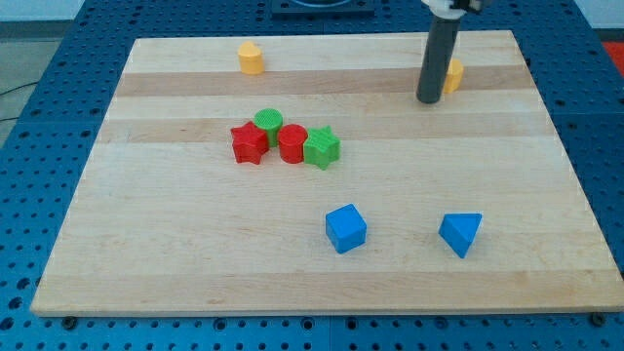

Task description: Move the yellow heart to the top centre of the board

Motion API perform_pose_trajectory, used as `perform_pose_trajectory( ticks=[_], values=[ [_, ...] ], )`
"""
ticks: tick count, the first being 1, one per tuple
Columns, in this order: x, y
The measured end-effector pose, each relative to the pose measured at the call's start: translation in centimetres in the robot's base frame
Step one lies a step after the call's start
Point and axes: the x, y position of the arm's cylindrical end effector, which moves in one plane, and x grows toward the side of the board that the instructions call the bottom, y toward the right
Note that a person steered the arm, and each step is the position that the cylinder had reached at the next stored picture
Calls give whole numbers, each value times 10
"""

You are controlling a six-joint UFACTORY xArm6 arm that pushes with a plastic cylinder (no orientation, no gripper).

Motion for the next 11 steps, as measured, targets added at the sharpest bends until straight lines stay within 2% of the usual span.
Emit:
perform_pose_trajectory(
  ticks=[2, 3, 5, 6, 7, 9, 10, 11],
  values=[
    [-74, 22],
    [-34, 19],
    [-22, -227],
    [-60, -298],
    [-97, -288],
    [-87, -179],
    [-105, -224],
    [-127, -226]
  ],
)
